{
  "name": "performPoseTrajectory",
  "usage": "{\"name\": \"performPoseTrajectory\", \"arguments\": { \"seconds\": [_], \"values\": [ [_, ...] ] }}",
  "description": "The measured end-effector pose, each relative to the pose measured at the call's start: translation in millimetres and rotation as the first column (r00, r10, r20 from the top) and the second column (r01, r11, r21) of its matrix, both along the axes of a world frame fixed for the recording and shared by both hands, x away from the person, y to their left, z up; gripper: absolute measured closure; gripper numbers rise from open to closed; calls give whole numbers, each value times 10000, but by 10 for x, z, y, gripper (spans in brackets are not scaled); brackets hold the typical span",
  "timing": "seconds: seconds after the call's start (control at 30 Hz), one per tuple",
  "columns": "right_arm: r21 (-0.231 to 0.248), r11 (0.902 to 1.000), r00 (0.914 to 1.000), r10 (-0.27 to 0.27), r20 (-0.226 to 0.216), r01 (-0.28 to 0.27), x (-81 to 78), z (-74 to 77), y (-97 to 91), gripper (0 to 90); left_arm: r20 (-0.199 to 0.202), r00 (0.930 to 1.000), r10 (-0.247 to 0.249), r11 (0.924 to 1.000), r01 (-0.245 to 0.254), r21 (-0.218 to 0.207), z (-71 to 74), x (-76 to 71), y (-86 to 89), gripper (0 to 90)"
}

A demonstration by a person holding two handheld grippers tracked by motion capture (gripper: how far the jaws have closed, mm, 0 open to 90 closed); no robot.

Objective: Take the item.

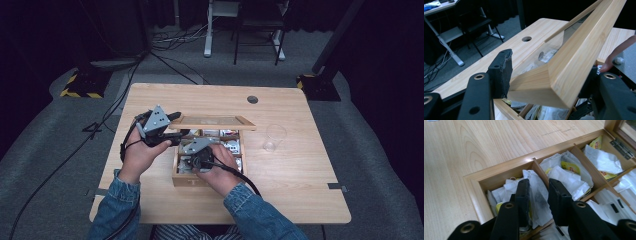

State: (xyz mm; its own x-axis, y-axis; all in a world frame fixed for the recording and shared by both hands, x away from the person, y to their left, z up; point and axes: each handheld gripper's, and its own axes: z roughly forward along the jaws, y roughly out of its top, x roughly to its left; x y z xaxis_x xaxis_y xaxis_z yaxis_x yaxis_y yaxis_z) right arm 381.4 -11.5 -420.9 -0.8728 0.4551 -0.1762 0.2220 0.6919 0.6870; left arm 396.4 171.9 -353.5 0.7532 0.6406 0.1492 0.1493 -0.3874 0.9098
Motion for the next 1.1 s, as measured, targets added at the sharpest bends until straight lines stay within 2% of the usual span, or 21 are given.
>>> {"name": "performPoseTrajectory", "arguments": {
  "seconds": [0.1, 0.27, 0.4, 0.77, 1.1],
  "values": [
    [-89, 10000, 10000, -12, -39, 12, -9, -2, 7, 763, -12, 10000, -6, 10000, 6, 4, -5, 2, -11, 424],
    [-379, 9991, 9997, 169, 169, -163, -20, -8, 37, 876, -14, 10000, -12, 10000, 12, -10, -7, 3, -13, 424],
    [-401, 9990, 9986, 214, 483, -195, -24, 13, 32, 900, -15, 10000, -38, 10000, 38, -28, -8, 5, -11, 424],
    [616, 9980, 9988, 73, 484, -103, -126, 208, -123, 900, -42, 10000, -40, 10000, 40, -49, -12, 11, -19, 424],
    [1551, 9879, 9964, -148, 839, 16, -262, 413, -324, 900, -73, 10000, -52, 10000, 52, -18, -20, 14, -27, 424]
  ]
}}
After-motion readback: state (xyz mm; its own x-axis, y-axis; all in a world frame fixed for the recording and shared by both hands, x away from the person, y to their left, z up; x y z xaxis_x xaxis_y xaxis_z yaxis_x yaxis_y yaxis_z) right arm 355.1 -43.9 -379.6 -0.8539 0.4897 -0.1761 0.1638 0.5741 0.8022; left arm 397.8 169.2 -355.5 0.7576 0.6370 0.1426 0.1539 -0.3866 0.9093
